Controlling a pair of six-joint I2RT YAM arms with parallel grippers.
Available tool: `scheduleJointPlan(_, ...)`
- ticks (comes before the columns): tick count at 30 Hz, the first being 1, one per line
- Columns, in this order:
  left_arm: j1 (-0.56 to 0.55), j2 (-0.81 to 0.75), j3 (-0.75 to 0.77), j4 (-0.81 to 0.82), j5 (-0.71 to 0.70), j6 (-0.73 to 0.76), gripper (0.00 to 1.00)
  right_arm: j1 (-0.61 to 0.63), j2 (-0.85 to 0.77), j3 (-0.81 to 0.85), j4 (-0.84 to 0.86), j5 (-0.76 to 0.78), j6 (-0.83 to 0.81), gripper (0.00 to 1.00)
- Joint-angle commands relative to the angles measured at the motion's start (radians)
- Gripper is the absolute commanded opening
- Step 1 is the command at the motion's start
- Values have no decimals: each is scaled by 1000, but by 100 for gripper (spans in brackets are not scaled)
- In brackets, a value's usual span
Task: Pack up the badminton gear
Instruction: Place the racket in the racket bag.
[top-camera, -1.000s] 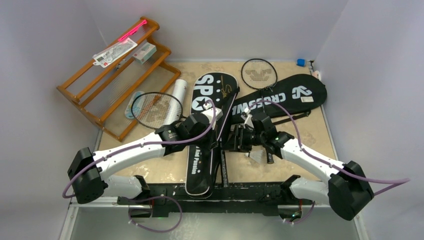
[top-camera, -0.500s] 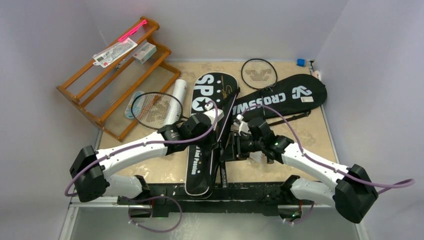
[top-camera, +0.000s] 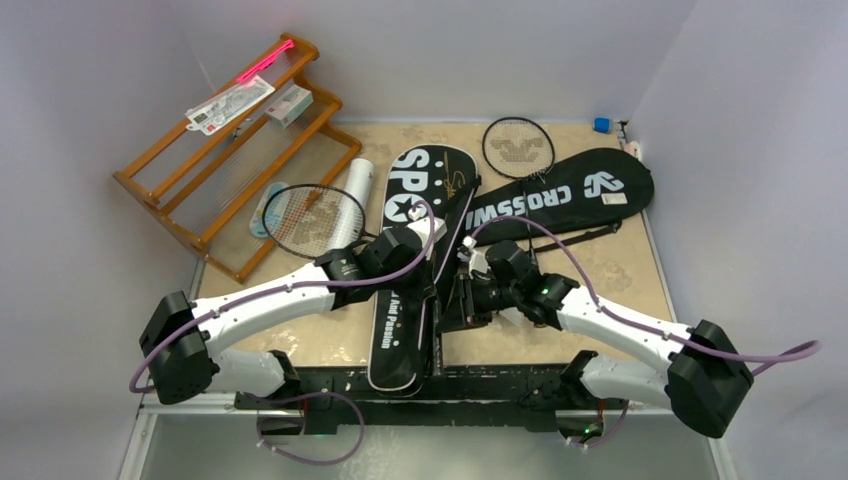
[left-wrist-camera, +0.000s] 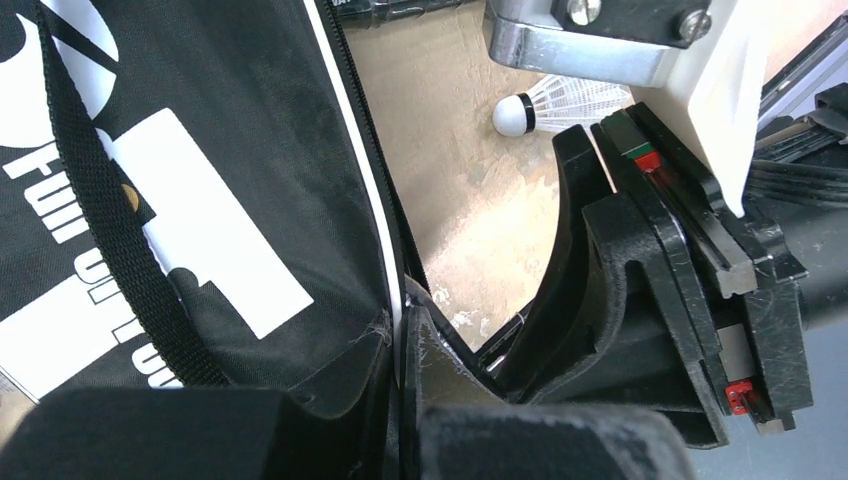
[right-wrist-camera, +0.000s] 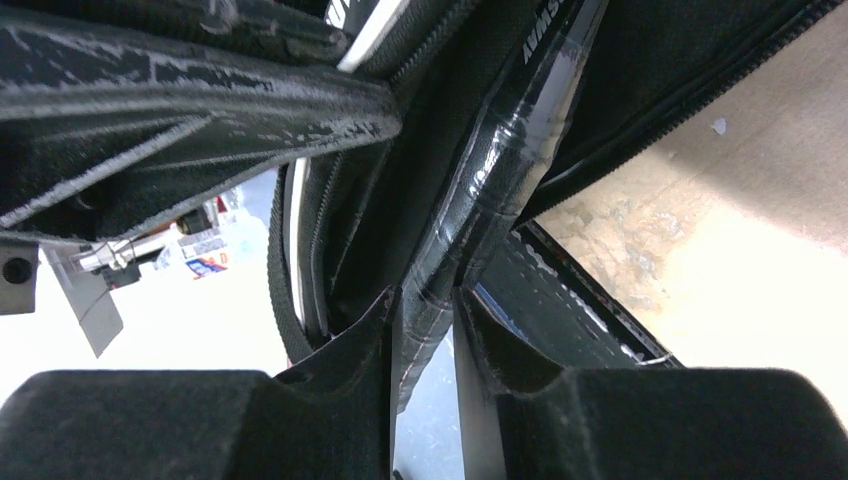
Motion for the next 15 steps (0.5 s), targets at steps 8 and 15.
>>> scheduleJointPlan(8,1,-31,34,38,-8,-86,0,11,104,14,261,23,113,26)
scheduleJointPlan(15,5,-37,19,45,-15,-89,0,17,96,31,211,89,94,23)
